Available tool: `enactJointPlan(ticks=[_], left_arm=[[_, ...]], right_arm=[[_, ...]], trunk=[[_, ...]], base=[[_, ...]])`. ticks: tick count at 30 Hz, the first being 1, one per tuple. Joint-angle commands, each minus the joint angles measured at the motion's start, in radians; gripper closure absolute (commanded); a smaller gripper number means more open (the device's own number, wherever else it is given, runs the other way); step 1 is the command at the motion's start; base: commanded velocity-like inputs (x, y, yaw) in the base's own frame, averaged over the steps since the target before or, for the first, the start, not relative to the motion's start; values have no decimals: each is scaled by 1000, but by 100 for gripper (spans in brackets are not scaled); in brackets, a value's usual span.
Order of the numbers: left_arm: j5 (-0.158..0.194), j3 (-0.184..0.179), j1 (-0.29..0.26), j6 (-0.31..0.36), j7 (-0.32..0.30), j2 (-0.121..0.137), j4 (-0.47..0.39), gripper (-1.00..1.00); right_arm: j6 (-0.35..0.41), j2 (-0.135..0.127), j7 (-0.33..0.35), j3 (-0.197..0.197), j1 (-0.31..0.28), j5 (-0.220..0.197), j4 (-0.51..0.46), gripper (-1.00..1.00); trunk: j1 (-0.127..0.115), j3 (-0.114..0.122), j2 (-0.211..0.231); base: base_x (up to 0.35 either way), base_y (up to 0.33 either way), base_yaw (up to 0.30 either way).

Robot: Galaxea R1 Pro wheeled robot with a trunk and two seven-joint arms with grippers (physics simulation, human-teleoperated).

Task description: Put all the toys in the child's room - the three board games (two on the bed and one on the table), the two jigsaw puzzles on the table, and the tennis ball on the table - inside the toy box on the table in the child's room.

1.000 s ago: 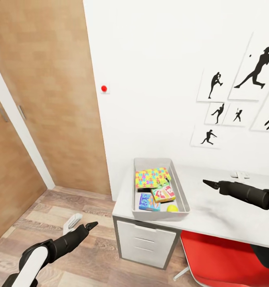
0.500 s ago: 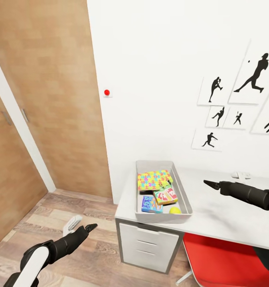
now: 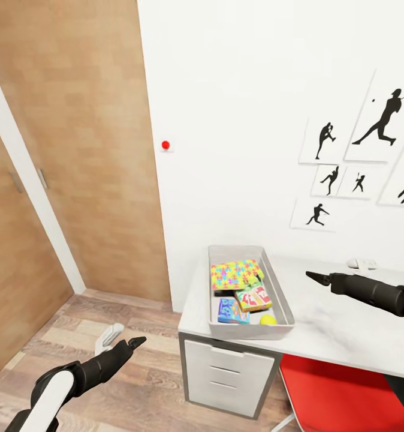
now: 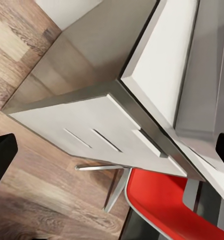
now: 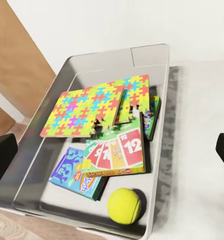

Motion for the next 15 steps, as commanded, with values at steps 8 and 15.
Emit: enactJointPlan(ticks=[8,15], left_arm=[[10,-1,-1,1,10,1,1,-100],[9,-1,-2,1,10,1,2,-100]], right_arm=[[4,-1,-7,3,-3,-13,-1,-100],[7,1,-8,4,0,-21,0,-100]], trunk=[[1,7,-2],[1,10,-2]], base=[[0,9,0],[0,115,0]])
